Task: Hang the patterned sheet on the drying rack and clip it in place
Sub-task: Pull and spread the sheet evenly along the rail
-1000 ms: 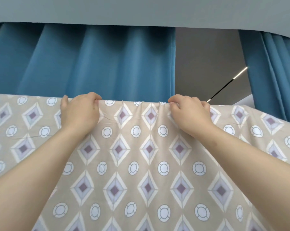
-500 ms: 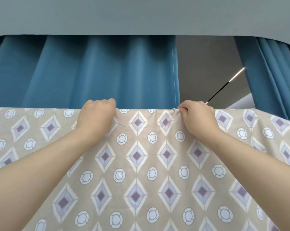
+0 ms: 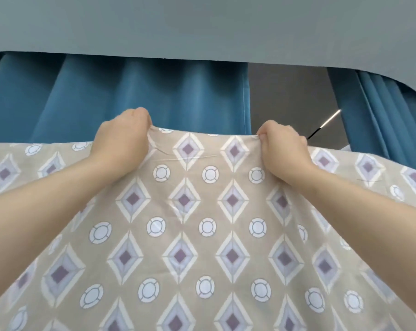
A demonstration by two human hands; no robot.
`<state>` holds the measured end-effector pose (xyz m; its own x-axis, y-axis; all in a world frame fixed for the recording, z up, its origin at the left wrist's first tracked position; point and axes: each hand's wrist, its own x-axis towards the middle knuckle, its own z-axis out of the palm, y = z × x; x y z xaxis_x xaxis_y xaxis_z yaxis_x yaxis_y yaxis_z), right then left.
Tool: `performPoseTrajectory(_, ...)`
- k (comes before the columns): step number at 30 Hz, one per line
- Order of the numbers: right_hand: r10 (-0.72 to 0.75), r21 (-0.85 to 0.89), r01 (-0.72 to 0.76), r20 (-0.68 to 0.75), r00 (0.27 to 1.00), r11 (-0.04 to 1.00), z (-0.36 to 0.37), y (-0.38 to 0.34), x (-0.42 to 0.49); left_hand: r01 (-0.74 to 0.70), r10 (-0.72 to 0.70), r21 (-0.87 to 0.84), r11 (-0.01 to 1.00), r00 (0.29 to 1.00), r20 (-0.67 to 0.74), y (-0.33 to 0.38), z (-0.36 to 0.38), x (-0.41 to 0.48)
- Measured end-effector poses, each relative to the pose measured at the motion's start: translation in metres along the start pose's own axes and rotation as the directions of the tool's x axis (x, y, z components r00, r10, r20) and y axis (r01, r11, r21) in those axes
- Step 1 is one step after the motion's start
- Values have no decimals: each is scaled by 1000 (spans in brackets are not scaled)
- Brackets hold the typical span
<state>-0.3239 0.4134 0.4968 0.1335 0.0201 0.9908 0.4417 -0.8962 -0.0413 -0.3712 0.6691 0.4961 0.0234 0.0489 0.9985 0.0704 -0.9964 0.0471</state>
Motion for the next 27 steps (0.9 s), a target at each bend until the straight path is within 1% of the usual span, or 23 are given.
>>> performPoseTrajectory(1,1,17,-1,21,1000,1000,-3,-3,2,7,-6,-9,1000,1000,7,-1,-3,2)
performPoseTrajectory(3,-32,33,32,0,999,999,-7,-6,4,-16,16,-30,999,1000,-10,-3,-8,2)
performPoseTrajectory(4,-40,69,40,-7,999,997,-11,-7,4,-26,25,-67,997,999,-27,-5,-12,1)
performPoseTrajectory(7,8,204,-18,50,999,979,-19,-7,0,-36,34,-190,981,999,-12,-16,-21,-10)
performPoseTrajectory(8,42,286,-53,45,998,957,-22,-8,-2,-12,11,-231,973,1000,-5,-20,-23,-13)
performPoseTrajectory(10,111,459,-121,50,993,880,-25,-14,-5,63,-58,-310,949,998,27,-27,-24,-18)
performPoseTrajectory(11,104,477,-125,70,992,870,-24,-19,-7,94,-77,-313,945,995,68,-31,-22,-19)
performPoseTrajectory(14,-3,304,-50,174,985,951,-9,-36,-9,153,-93,-178,972,948,303,-41,-12,-22)
performPoseTrajectory(16,-28,238,-37,262,965,971,4,-48,-9,146,-87,-123,982,915,394,-47,-4,-23)
performPoseTrajectory(18,-36,165,-22,340,940,986,17,-56,-11,110,-78,-55,992,908,411,-54,-1,-21)
performPoseTrajectory(20,-38,134,-13,370,928,991,30,-62,-13,48,-53,23,999,904,425,-60,0,-16)
performPoseTrajectory(22,-35,119,-5,334,942,993,40,-67,-16,-2,-19,50,999,910,415,-67,2,-15)
performPoseTrajectory(25,-33,118,2,258,966,993,50,-77,-18,-33,26,16,999,943,333,-77,6,-16)
performPoseTrajectory(27,-45,126,15,241,970,992,54,-85,-18,-86,69,43,995,952,297,-81,7,-16)
